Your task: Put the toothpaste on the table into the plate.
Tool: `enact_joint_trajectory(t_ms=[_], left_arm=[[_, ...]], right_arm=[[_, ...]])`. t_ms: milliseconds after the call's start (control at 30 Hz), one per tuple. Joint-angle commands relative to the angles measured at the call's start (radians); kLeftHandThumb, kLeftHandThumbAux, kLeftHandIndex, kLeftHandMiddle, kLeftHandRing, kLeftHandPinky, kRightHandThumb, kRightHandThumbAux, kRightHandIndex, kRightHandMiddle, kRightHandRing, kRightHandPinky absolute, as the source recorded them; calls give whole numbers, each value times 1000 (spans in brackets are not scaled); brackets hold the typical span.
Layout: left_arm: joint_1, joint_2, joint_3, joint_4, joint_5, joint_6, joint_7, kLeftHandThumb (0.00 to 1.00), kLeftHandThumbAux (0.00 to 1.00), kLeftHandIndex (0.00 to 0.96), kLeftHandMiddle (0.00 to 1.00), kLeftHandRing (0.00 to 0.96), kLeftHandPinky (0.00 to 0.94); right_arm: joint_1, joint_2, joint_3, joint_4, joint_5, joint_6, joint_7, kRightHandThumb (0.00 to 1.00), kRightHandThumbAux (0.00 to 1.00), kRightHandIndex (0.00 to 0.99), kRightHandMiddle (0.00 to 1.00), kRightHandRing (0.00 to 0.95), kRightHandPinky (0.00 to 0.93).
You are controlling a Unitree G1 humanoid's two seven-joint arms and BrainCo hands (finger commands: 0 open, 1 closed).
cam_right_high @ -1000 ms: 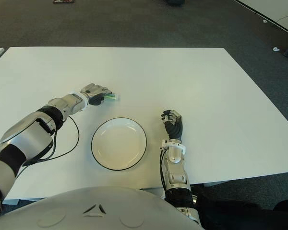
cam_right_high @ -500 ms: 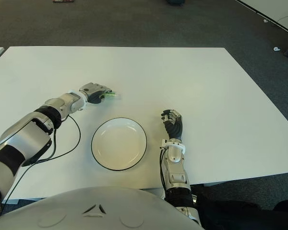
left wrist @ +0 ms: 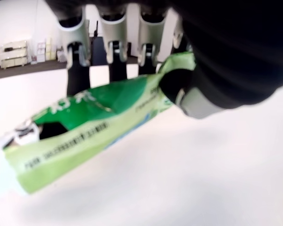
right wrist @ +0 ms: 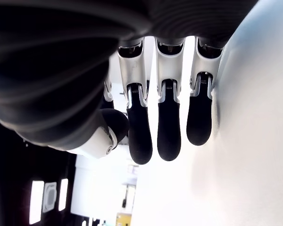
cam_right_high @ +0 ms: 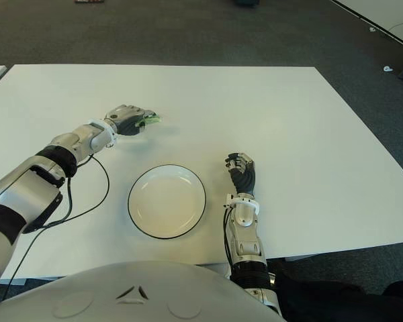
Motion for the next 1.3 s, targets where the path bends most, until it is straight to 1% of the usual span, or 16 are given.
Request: enact_joint_trajectory(t_ms=[33,167,300,400,533,733,833,1000,1167,1300], left_arm=[[35,29,30,-62,-25,-32,18,720,703,444,856,851,839],[50,40,65,-99,-54,-56,-6,721,703,443,864,855,850],[58,50,84,-131,-68,-70,-22,722,703,443,869,861,862],[79,81,108,-217,-91,-90,-53,722,703,443,873,864,862],[128,111,137,-344,-111,-93,-95,722,703,443,877,866,862],[257,155,179,-612,-147,-86,-171,721,703,443,876,864,850],[319,174,199,-747,-186,-81,-242,720,704,443,870,860,839],[370,188,210,-851,-230,-92,-333,720,704,443,869,860,843],[428,200,211,-943,-257,-145,-391,721,704,443,874,864,849],[473,217,202,-1010,-275,-173,-450,721,703,443,877,866,851]], right_arm=[[-15,-1,1,20,-2,11,6,711,729,428,517,503,510],[-18,-2,0,28,-2,4,5,711,729,428,513,499,507],[-20,-3,0,33,-1,0,4,711,729,427,506,492,500],[-22,-4,0,34,0,2,5,711,729,427,502,490,502],[-24,-4,0,32,2,4,8,711,729,426,499,491,505],[-26,-3,-1,28,6,3,11,711,729,427,493,491,507],[-26,-1,-2,24,4,10,8,710,729,427,492,492,508],[-23,2,0,15,3,15,7,710,729,426,491,490,503],[-20,4,4,6,3,9,12,709,730,426,488,488,498],[-20,4,6,5,2,4,13,708,730,425,484,485,496]])
